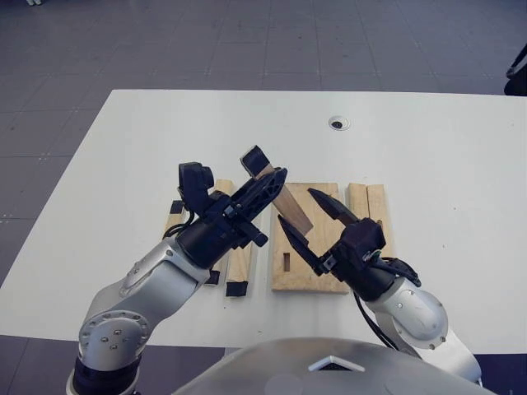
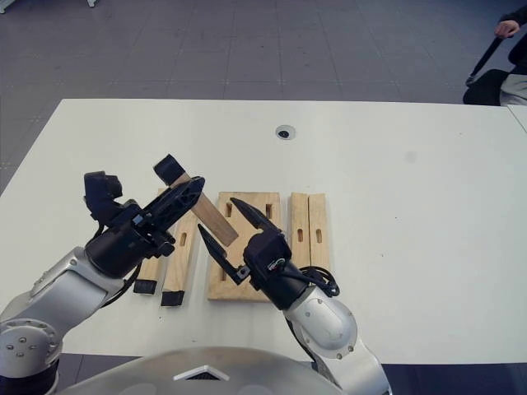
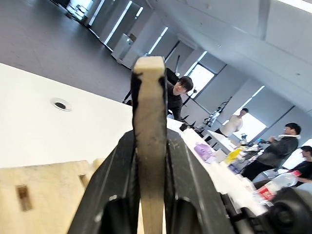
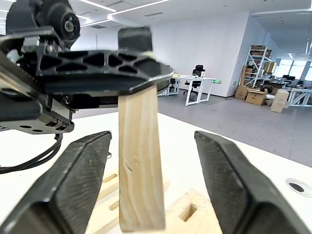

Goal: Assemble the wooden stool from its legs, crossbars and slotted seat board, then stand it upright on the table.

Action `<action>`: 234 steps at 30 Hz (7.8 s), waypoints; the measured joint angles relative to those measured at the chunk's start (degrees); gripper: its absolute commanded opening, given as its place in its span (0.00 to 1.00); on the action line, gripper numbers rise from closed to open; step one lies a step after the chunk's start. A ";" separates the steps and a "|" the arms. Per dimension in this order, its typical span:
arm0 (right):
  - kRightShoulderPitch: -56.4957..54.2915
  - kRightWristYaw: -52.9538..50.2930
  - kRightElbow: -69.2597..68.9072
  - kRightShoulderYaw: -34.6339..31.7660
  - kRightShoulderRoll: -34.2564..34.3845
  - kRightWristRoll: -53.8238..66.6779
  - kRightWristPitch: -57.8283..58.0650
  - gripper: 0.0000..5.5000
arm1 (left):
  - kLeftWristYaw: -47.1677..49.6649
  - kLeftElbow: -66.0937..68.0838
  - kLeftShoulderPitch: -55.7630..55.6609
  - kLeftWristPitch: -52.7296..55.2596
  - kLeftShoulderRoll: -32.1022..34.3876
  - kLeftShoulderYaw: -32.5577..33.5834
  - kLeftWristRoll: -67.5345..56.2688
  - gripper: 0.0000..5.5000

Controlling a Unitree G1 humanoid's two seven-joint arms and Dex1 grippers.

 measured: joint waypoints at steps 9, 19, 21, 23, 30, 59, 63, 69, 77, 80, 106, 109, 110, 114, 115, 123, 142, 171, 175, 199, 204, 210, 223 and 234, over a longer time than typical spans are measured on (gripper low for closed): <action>-0.16 -0.92 -0.78 -3.56 0.01 0.04 0.12 1.00 | -2.35 3.05 2.30 -2.16 2.00 6.30 24.71 0.08; -0.97 -10.87 1.68 -21.84 6.84 1.41 0.30 1.00 | -0.66 19.14 1.88 -7.79 -6.82 4.80 50.13 0.08; -1.89 -14.08 3.74 -30.13 9.14 3.41 0.48 1.00 | -1.01 22.66 0.25 -7.64 -8.29 3.22 52.90 0.08; -2.18 -14.57 4.31 -32.91 9.58 4.41 0.48 1.00 | -2.25 24.05 -0.40 -7.00 -9.68 3.04 53.50 0.08; -2.50 -14.67 4.49 -33.35 10.33 4.49 0.48 1.00 | -3.96 23.44 -0.91 -3.18 -11.33 3.54 54.87 0.08; -2.41 -14.74 5.07 -31.64 11.01 3.26 0.48 1.00 | -4.97 10.45 5.58 5.82 -17.98 3.73 60.42 0.08; -2.42 -14.74 5.41 -31.18 11.05 3.07 0.48 1.00 | -4.97 7.87 4.76 7.33 -18.17 3.94 60.42 0.08; -2.41 -14.77 5.42 -30.77 11.14 2.79 0.48 1.00 | -5.01 6.91 4.31 7.94 -18.57 3.97 60.61 0.08; -2.39 -14.77 5.41 -30.71 11.15 2.77 0.47 1.00 | -5.34 10.34 4.51 7.03 -18.89 3.67 62.11 0.08; -2.39 -14.77 5.40 -30.72 11.16 2.77 0.47 1.00 | -5.52 12.08 4.76 5.92 -18.95 3.31 63.27 0.08; -2.45 -15.00 3.74 -30.97 11.31 2.83 0.48 1.00 | -7.95 20.81 9.97 -10.68 -22.40 -1.55 69.98 0.08; -2.46 -14.99 3.73 -31.26 11.31 2.87 0.48 1.00 | -8.14 21.40 9.50 -10.86 -22.67 -1.20 69.65 0.08; -2.48 -14.98 3.73 -31.33 11.31 2.89 0.48 1.00 | -8.18 21.61 9.28 -10.85 -22.67 -1.20 69.62 0.08; -2.56 -14.97 3.69 -31.71 11.29 2.92 0.50 1.00 | -8.17 20.31 9.19 -8.81 -22.68 -1.16 69.52 0.08; -2.57 -14.96 3.68 -31.73 11.29 2.92 0.49 1.00 | -8.10 19.43 9.13 -7.40 -22.67 -1.10 69.52 0.08; -2.63 -14.96 3.57 -31.70 11.30 3.03 0.75 1.00 | -7.20 13.69 7.92 2.21 -23.08 0.47 69.61 0.08; -2.60 -14.98 3.57 -30.83 11.34 2.78 0.75 1.00 | -7.37 6.64 5.53 9.78 -25.40 5.65 67.10 0.58; -3.83 -14.78 5.57 -30.34 12.43 2.27 0.15 1.00 | -8.20 16.97 -35.59 16.07 -18.93 14.83 58.62 0.58; -3.81 -14.79 5.55 -30.15 12.51 2.27 0.15 1.00 | -8.23 21.02 -33.23 18.68 -18.87 14.31 58.53 0.58; -2.79 -14.99 5.07 -30.21 13.02 2.27 0.07 1.00 | -4.96 -3.03 -26.35 17.09 -20.35 24.22 50.11 0.58; -2.72 -14.74 4.77 -30.71 12.79 2.31 0.10 1.00 | -5.25 -8.75 4.31 7.43 -19.53 17.75 49.05 0.58; -2.85 -14.00 4.24 -32.30 12.24 3.34 0.36 1.00 | -8.36 -6.45 48.05 -16.45 -18.98 1.12 68.75 0.58; -3.10 -13.55 2.88 -32.32 11.96 3.48 2.31 1.00 | -9.42 7.69 54.65 -18.04 -16.38 -6.03 84.80 0.78; -3.07 -13.96 2.69 -31.47 12.28 3.36 2.35 1.00 | -13.14 8.96 48.57 -14.89 -16.20 -6.53 84.57 0.78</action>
